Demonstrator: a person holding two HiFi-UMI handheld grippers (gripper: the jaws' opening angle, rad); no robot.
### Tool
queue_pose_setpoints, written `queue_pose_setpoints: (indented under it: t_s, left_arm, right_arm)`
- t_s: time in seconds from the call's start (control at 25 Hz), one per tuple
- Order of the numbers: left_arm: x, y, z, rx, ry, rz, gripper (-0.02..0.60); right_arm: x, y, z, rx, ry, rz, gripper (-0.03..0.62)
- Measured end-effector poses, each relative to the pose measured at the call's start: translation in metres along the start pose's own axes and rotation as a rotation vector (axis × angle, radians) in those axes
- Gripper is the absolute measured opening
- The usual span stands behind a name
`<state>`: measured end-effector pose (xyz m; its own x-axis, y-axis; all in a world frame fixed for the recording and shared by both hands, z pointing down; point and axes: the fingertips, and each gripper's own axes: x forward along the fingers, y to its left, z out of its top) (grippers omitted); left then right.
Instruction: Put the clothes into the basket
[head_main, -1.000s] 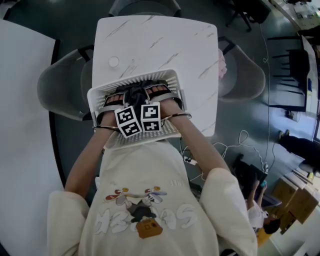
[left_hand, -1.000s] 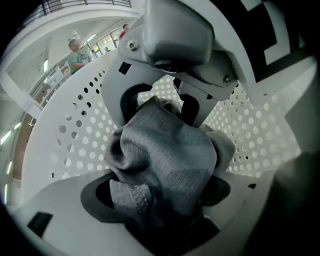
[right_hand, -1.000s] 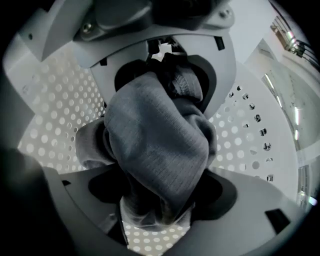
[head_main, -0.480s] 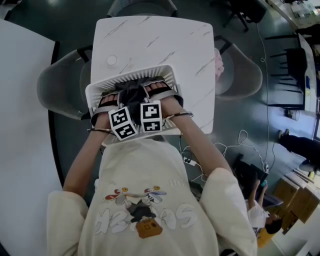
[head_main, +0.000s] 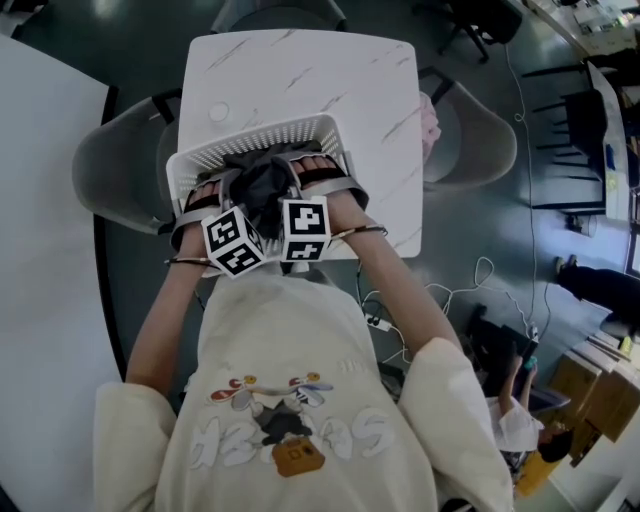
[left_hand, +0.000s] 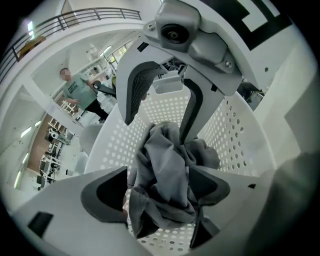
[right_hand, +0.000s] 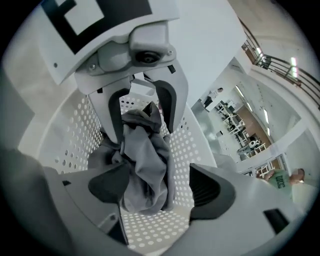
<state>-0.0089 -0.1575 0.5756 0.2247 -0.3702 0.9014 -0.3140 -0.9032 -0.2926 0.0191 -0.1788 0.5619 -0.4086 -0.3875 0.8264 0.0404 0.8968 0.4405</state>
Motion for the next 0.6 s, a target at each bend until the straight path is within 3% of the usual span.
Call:
queue_pose_setpoints:
  t_s: [0.32, 0.6]
  left_arm:
    - [-0.028, 0.001, 0.006, -0.06, -0.035, 0.112, 0.383]
    - [-0.054, -0.006, 0.008, -0.129, -0.093, 0.175, 0.349]
  right_arm:
    - [-0.03, 0.008, 0.004, 0.049, -0.034, -0.089, 0.373]
    - [-0.054, 0.01, 0.017, 0.179, -0.1, -0.18, 0.371]
